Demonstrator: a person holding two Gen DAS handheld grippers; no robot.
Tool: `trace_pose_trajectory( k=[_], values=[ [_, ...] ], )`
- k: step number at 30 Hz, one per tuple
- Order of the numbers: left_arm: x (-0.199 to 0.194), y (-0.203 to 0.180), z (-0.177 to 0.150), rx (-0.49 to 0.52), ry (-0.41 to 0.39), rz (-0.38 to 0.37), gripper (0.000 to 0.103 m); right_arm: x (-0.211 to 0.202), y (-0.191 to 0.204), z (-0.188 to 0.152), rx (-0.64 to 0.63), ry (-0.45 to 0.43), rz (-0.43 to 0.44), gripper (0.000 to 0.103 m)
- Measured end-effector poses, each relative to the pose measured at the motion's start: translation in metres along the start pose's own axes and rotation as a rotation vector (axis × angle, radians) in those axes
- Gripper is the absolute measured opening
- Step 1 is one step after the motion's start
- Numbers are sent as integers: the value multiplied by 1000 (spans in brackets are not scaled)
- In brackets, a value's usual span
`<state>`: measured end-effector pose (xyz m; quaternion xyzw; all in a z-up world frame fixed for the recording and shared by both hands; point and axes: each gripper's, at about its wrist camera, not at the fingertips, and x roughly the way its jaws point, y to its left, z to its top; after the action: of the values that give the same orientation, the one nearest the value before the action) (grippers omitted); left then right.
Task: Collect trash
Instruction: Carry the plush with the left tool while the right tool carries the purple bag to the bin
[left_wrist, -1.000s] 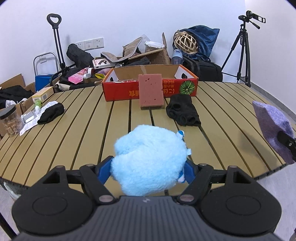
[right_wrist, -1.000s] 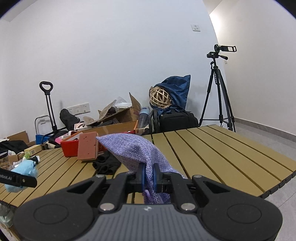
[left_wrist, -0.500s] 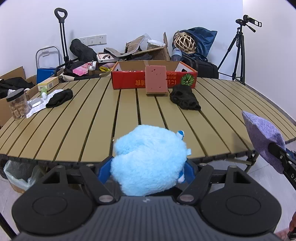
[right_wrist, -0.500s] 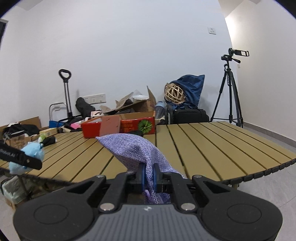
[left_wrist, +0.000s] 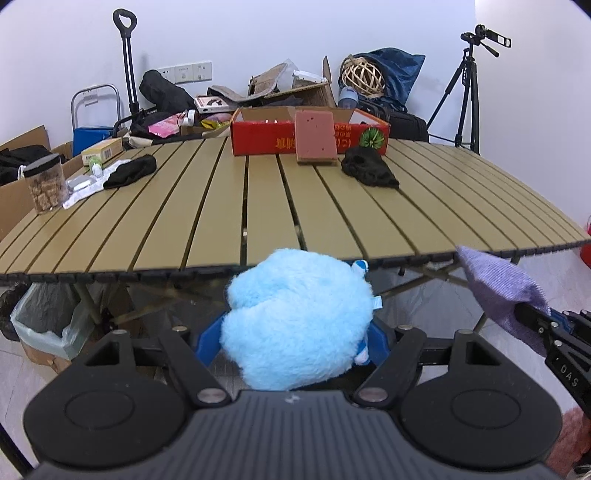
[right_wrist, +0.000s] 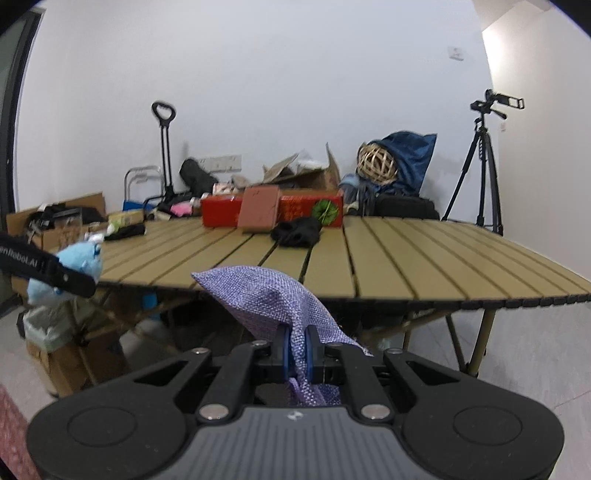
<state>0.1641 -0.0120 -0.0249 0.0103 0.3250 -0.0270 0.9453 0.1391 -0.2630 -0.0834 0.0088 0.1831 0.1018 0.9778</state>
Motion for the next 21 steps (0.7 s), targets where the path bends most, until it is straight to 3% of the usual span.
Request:
trace_pose_trajectory(
  k=[21],
  values=[
    [35, 26, -82, -20, 195, 7, 76, 16, 54, -55, -132, 305, 37, 8]
  ],
)
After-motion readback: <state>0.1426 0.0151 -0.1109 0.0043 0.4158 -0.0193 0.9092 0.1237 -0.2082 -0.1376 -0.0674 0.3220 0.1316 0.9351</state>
